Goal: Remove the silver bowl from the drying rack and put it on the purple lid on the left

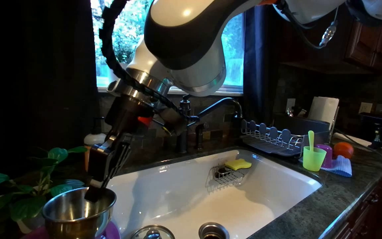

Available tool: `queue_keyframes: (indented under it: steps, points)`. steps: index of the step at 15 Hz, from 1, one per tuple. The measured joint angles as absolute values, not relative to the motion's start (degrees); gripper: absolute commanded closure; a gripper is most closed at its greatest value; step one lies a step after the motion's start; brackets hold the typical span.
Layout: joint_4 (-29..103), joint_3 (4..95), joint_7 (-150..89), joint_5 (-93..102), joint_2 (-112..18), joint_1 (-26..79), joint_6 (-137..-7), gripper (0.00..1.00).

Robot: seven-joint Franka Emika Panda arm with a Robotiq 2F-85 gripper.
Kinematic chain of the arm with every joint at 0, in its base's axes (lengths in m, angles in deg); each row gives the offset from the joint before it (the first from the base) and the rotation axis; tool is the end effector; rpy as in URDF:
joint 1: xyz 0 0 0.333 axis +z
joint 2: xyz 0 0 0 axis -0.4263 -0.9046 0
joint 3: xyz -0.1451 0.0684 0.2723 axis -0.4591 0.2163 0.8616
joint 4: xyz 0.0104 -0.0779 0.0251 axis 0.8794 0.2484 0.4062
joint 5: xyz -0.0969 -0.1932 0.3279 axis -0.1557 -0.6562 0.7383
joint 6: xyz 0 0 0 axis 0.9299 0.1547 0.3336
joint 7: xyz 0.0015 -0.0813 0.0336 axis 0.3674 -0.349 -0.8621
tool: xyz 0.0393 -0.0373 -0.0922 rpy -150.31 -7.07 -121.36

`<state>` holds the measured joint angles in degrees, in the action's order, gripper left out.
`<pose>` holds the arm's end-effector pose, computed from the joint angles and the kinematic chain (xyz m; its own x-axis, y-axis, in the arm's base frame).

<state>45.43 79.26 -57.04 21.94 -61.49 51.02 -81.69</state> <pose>0.4504 0.5147 0.3113 0.5410 0.7767 0.3227 0.8358 -0.4536 -0.3094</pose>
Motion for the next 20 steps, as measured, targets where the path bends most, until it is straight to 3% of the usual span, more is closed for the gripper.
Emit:
queue_keyframes:
  steps: [20]
  points:
    - [35.08, 77.47, -47.24, 12.39, -71.05, 56.52, -74.19, 0.98]
